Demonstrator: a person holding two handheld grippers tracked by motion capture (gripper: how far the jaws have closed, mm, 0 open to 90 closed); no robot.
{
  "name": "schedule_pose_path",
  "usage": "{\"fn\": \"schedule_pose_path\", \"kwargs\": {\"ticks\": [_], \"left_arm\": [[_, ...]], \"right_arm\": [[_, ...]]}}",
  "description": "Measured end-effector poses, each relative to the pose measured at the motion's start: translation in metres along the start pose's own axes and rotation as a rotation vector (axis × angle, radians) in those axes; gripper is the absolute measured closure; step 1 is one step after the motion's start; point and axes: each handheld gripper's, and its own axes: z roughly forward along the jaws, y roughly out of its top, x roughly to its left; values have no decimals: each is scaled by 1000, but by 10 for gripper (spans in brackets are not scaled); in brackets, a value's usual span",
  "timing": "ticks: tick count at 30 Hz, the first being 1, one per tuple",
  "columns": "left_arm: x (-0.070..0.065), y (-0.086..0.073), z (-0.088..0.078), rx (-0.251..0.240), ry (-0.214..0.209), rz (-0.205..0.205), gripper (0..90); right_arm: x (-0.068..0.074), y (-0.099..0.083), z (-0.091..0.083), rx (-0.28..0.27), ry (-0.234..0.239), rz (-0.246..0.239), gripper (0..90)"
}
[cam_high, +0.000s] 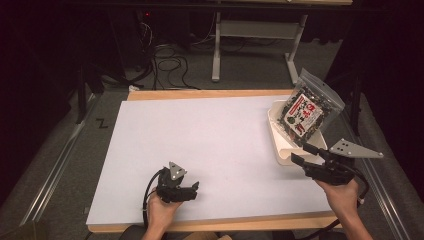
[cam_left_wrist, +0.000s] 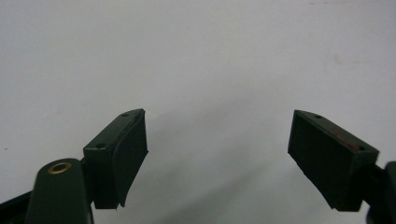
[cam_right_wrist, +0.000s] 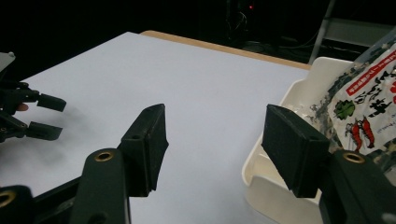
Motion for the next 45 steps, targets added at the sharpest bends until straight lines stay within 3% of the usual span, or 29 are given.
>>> {"fn": "schedule_pose_path", "kwargs": {"ticks": [30, 39, 45], "left_arm": [[0, 0, 0, 0, 1, 1, 199], [1, 0, -2, -17, 33, -11, 180], [2, 0, -3, -19, 28, -13, 181]], "right_arm": [[22, -5, 44, 73, 73, -14, 419], [26, -11, 57, 122, 73, -29, 419], [26, -13, 67, 137, 85, -25, 420]]}}
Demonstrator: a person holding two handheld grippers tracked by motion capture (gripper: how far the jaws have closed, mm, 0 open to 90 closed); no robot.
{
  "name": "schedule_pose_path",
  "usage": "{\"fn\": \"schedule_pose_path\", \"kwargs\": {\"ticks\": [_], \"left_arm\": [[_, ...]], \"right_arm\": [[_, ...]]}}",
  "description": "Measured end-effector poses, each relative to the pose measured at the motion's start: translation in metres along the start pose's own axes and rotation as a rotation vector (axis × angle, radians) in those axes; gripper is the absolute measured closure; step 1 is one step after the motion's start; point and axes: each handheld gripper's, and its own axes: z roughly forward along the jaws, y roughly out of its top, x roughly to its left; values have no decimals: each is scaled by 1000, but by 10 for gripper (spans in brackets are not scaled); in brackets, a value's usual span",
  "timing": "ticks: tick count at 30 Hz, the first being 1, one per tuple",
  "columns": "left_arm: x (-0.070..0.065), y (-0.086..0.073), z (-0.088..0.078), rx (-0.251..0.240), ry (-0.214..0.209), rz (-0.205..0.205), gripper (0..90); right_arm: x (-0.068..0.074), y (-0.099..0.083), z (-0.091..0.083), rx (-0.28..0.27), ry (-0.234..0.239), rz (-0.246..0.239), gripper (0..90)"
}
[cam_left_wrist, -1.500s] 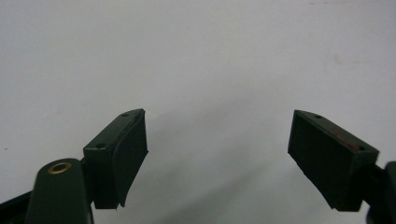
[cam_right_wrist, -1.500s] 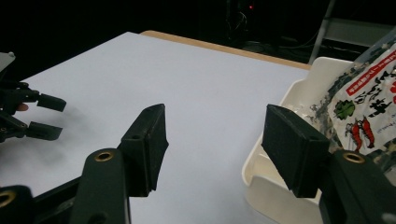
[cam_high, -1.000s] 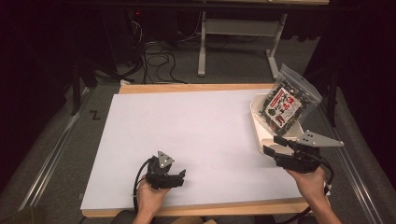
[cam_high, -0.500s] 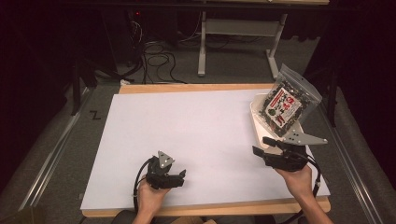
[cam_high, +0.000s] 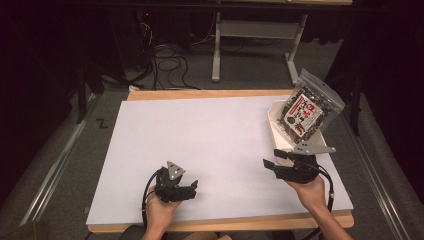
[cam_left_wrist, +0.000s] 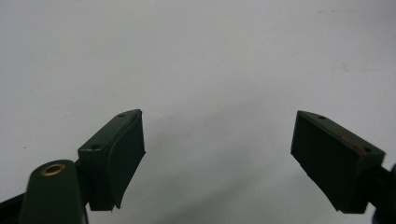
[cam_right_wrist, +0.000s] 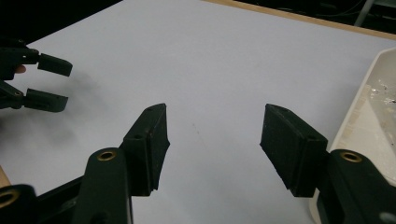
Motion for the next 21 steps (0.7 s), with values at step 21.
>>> {"fn": "schedule_pose_path", "kwargs": {"ticks": [21], "left_arm": [[-1, 0, 0, 1, -11, 10, 191]], "right_arm": [[2, -14, 28, 19, 14, 42, 449]]}}
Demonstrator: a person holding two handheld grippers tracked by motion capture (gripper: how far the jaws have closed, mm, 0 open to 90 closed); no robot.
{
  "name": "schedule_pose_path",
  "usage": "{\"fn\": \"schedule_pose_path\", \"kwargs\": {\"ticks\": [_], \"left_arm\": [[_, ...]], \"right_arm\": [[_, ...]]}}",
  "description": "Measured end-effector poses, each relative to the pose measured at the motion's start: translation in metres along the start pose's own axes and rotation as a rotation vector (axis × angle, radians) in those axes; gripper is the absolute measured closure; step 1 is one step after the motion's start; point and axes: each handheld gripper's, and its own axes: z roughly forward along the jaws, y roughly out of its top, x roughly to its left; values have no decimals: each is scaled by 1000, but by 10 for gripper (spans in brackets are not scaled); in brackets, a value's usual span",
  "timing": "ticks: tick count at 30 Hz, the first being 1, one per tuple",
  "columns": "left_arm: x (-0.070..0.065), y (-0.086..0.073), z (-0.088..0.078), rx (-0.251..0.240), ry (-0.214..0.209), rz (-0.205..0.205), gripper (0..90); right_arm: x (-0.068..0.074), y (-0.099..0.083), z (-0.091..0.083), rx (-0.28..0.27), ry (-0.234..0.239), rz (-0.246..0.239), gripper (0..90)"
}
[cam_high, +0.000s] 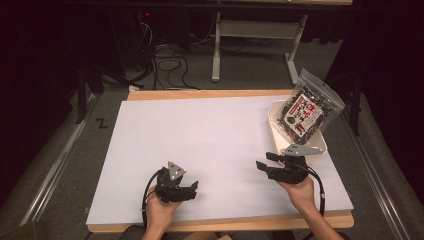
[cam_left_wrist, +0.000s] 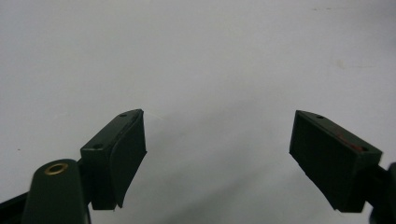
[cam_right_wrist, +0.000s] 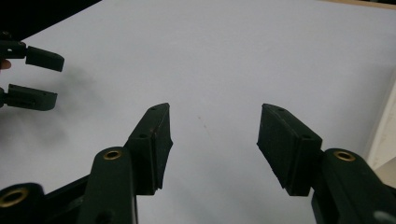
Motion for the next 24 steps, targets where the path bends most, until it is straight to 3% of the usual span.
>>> {"fn": "schedule_pose_path", "kwargs": {"ticks": [16, 21, 24], "left_arm": [[-1, 0, 1, 8, -12, -3, 199], [-1, 0, 1, 8, -16, -5, 199], [-1, 0, 1, 11, -15, -2, 199]], "right_arm": [[-8, -20, 10, -3, -19, 60, 446], [-10, -30, 11, 30, -45, 51, 444], [-8, -30, 11, 37, -57, 20, 444]]}}
